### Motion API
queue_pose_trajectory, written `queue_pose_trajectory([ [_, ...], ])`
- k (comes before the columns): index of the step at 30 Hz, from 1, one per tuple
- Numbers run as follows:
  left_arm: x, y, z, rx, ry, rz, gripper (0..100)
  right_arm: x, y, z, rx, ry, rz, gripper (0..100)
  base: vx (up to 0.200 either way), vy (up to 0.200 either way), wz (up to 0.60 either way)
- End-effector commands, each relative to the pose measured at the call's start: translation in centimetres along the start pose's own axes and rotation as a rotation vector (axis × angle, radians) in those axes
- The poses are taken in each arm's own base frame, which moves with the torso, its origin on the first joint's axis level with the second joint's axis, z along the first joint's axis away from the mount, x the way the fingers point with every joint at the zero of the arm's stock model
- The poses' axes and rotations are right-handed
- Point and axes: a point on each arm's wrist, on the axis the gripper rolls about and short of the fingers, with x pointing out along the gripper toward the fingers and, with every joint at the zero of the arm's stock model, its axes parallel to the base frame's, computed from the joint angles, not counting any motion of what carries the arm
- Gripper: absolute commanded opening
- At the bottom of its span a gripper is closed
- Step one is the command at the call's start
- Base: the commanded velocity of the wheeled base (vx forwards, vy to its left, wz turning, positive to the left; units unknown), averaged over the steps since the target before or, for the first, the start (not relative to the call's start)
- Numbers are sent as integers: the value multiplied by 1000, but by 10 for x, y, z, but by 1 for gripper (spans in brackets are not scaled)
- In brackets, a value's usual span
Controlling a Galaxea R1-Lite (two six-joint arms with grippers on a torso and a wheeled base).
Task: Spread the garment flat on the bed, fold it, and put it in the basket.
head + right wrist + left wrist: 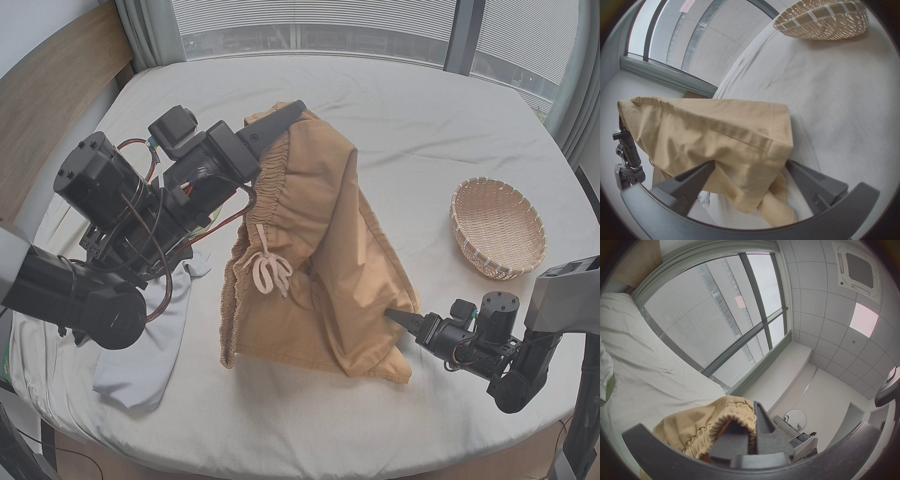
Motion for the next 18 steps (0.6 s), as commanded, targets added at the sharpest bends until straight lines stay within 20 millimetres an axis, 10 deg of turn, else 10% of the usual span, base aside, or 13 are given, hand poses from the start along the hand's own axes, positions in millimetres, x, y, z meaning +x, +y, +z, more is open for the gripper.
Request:
queue_pose_trajectory([
  [1, 0, 1, 0, 0, 1, 2, 0, -4, 11, 10, -15, -36, 34, 0, 0, 0, 0],
  [18, -15, 8, 18, 25, -22, 57, 0, -87, 68, 39, -136, -177, 176, 0, 0, 0, 0],
])
